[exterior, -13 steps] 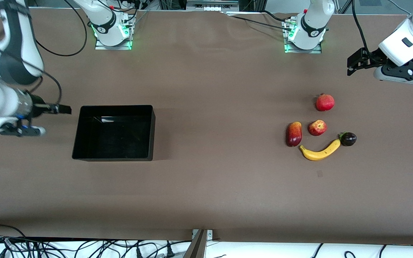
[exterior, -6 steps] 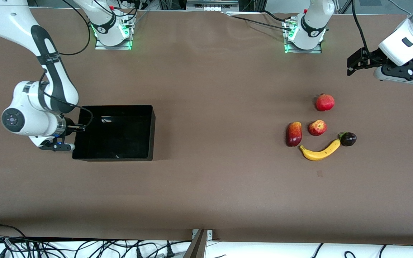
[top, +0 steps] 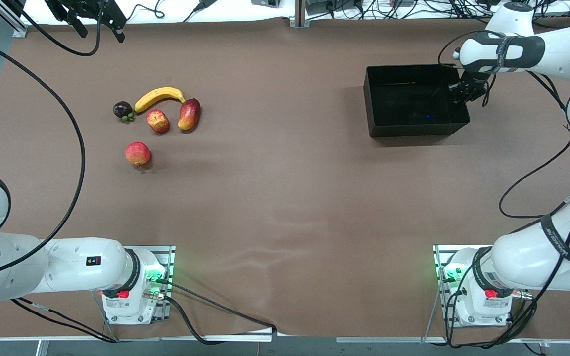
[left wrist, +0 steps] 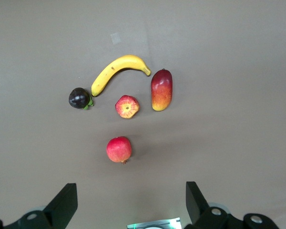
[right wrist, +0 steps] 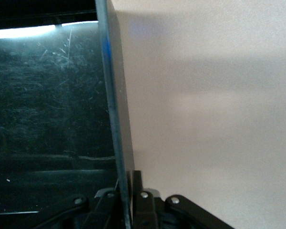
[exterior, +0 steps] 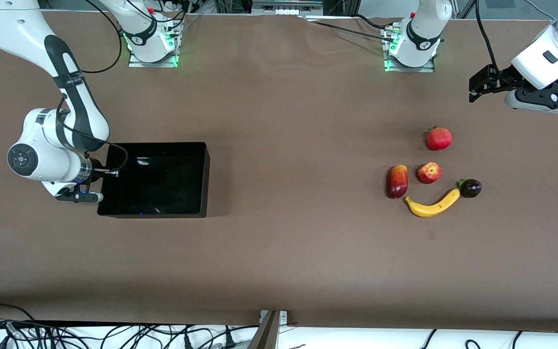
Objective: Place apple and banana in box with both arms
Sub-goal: 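Grip the black box rim with the right gripper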
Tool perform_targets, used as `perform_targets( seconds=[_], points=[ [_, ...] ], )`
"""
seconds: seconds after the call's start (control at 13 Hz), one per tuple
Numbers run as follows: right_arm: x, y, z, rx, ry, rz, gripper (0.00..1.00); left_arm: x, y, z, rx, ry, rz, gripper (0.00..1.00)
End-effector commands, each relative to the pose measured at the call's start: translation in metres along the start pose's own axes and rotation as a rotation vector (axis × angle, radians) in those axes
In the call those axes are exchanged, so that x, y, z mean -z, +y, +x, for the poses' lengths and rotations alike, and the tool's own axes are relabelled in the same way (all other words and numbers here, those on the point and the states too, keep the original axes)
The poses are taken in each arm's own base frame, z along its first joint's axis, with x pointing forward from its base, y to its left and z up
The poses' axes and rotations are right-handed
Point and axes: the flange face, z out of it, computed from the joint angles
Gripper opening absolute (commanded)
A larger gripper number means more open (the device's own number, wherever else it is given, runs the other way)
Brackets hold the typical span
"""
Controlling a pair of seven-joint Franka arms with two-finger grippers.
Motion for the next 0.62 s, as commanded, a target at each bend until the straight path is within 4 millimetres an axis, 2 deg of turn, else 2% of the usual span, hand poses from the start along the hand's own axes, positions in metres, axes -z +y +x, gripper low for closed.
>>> perform_targets(
  seconds=[0.0, 0.08, 0.23, 0.38, 0.46, 0.54],
  points=[
    [0.025, -0.014, 0.001, 0.010, 0.044, 0.001, 0.00, 0.006, 0.003, 0.003, 0.002, 0.006, 0.018, 1.00],
    [0.036, -0.025, 0.004, 0.030, 0.064, 0.002, 0.00, 0.006, 0.003, 0.003, 0.002, 0.006, 0.018, 1.00],
    [0.071, -0.070, 0.011, 0.060, 0.058, 0.003, 0.00, 0.006, 0.002, 0.003, 0.004, 0.006, 0.018, 1.00],
    [0.100, -0.154, 0.014, 0.029, 0.039, 0.022, 0.00, 0.006, 0.001, 0.003, 0.005, 0.006, 0.018, 1.00],
    [0.108, -0.205, 0.011, 0.055, 0.059, 0.038, 0.00, 0.006, 0.003, 0.003, 0.002, 0.006, 0.018, 1.00],
    [0.107, -0.245, 0.007, 0.067, 0.057, 0.070, 0.00, 0.006, 0.002, 0.003, 0.003, 0.006, 0.018, 1.00]
  ],
)
